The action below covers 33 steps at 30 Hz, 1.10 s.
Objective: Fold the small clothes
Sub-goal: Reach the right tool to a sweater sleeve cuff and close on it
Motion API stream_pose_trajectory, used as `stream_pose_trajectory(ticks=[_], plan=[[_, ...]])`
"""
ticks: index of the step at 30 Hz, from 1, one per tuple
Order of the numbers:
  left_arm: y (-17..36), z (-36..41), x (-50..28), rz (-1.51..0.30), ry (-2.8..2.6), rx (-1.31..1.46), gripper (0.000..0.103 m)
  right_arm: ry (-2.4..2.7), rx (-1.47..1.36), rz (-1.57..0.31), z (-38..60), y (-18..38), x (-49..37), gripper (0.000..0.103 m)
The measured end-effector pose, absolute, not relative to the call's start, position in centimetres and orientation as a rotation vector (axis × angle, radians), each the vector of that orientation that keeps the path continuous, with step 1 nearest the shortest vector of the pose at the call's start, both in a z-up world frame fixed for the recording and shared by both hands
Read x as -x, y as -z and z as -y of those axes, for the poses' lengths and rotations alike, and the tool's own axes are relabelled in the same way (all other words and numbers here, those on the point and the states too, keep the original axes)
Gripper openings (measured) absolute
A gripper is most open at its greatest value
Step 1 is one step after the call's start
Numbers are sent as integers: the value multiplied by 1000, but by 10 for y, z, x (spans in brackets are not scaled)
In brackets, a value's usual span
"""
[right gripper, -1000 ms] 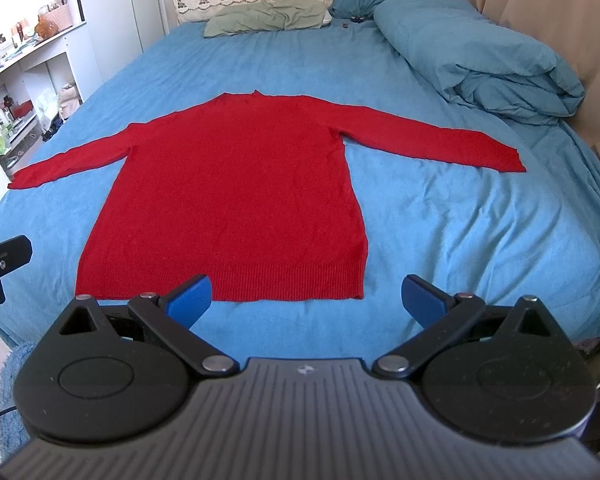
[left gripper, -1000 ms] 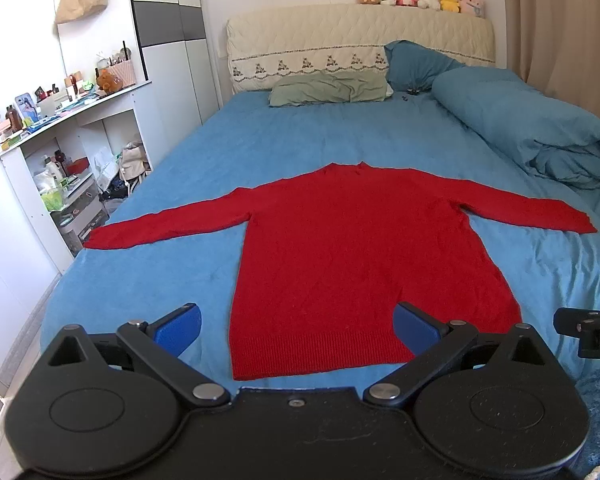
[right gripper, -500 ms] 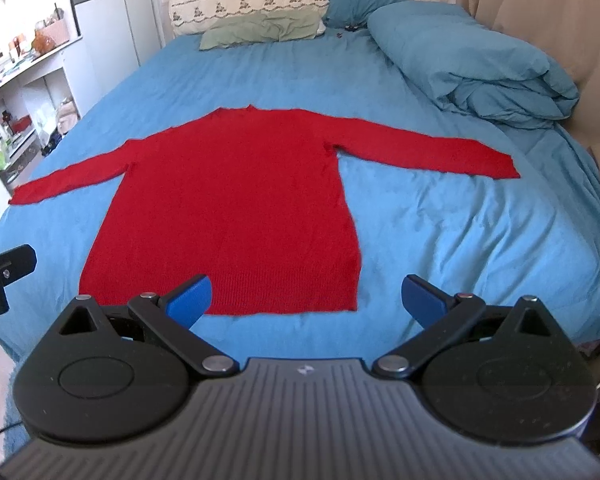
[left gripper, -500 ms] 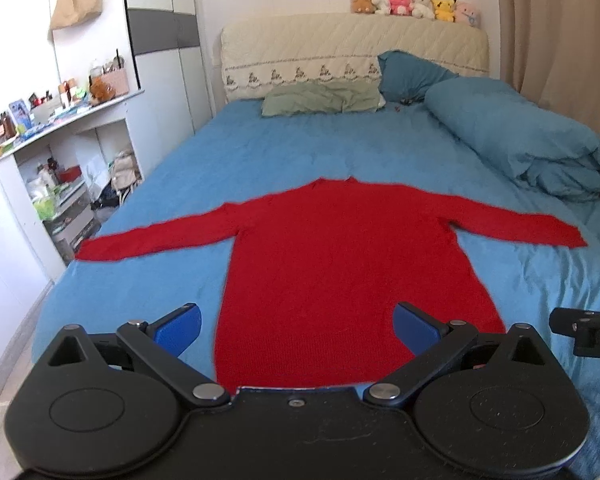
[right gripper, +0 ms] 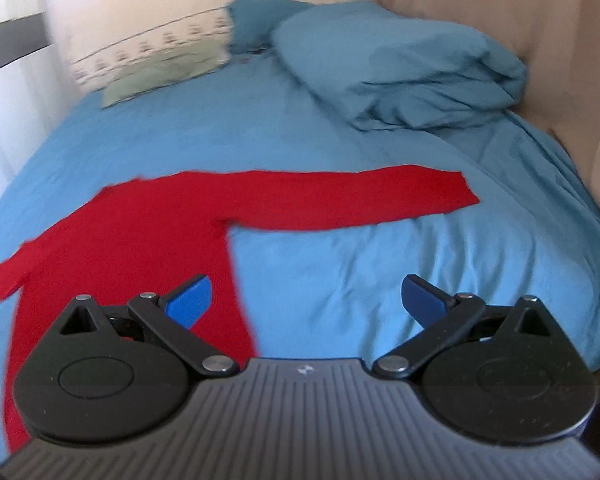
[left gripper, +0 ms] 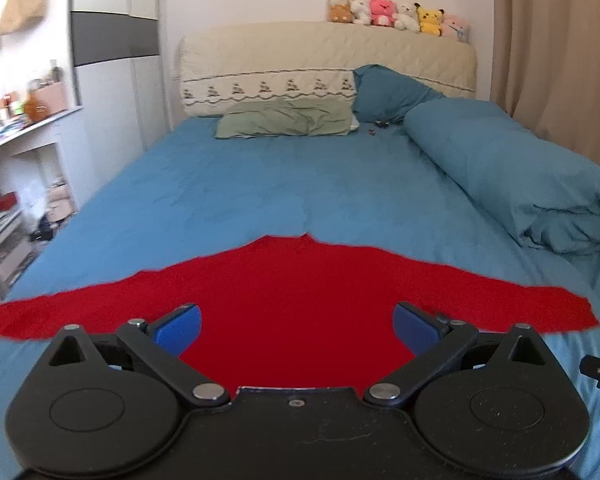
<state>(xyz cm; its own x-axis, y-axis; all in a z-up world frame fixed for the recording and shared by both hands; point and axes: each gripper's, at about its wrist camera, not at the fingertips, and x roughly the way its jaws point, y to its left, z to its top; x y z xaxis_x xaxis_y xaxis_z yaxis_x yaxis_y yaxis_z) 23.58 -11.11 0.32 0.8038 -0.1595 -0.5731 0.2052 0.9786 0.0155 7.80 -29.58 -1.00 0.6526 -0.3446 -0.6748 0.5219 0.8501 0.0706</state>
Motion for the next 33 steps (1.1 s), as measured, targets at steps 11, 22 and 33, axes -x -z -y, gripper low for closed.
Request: stream_pose_trajectory(ticks=[11, 22, 33], plan=[[78, 185, -388, -706, 246, -134, 103, 747, -385, -687, 424, 122, -186, 103], [148, 232, -468, -899, 249, -74, 103, 845, -580, -678, 524, 179, -208, 90], [201, 245, -509, -985, 187, -96, 103, 926, -718, -523, 573, 195, -206, 29]])
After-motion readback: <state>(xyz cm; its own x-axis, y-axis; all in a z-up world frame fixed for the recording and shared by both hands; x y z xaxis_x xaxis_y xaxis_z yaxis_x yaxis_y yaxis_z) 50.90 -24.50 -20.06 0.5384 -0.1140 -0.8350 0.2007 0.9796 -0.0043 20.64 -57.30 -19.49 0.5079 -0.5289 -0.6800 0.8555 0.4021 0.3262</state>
